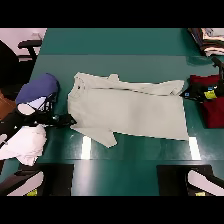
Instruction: Fold the shirts.
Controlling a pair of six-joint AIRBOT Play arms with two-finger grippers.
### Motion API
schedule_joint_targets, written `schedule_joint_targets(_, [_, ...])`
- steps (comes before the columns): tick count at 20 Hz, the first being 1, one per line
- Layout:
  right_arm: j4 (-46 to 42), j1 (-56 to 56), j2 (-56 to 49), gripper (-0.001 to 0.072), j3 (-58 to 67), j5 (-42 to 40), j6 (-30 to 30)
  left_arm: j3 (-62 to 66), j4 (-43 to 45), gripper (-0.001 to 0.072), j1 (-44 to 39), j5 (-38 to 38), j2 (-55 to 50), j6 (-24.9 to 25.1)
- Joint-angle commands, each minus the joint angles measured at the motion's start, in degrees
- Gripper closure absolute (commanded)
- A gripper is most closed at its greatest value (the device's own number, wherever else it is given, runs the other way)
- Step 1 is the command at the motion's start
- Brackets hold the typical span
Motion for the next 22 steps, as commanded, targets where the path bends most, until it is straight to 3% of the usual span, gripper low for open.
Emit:
schedule_joint_targets(1, [-0.2,-1.6,0.1,0.0376,-0.1,2.2,0.0,0.2,-0.7,0.0672,-3.0,1.6,0.1,-1.3])
schedule_joint_targets(6, [-10.8,-10.4,0.1,0.0376,-0.5,10.1,0.1,7.3,-0.4,0.0680,-3.1,-2.9,0.5,-1.1])
schedule_joint_targets(9, [-14.1,-18.7,1.9,0.0365,-7.4,9.0,0.7,11.1,-0.5,0.0680,-3.1,-4.5,0.5,-0.1])
schedule_joint_targets(11, [-14.0,-24.6,2.3,0.0239,-14.5,7.8,0.7,11.9,-0.7,0.0680,-3.1,-4.3,0.5,0.0])
schedule_joint_targets(13, [-13.7,-28.7,2.3,0.0242,-21.2,6.5,0.7,11.9,-0.9,0.0680,-3.1,-4.3,0.5,-0.1])
schedule_joint_targets(22, [-5.9,-21.0,2.3,0.0280,-34.0,-4.9,0.2,11.9,-1.4,0.0679,-3.1,-3.1,0.5,-0.1])
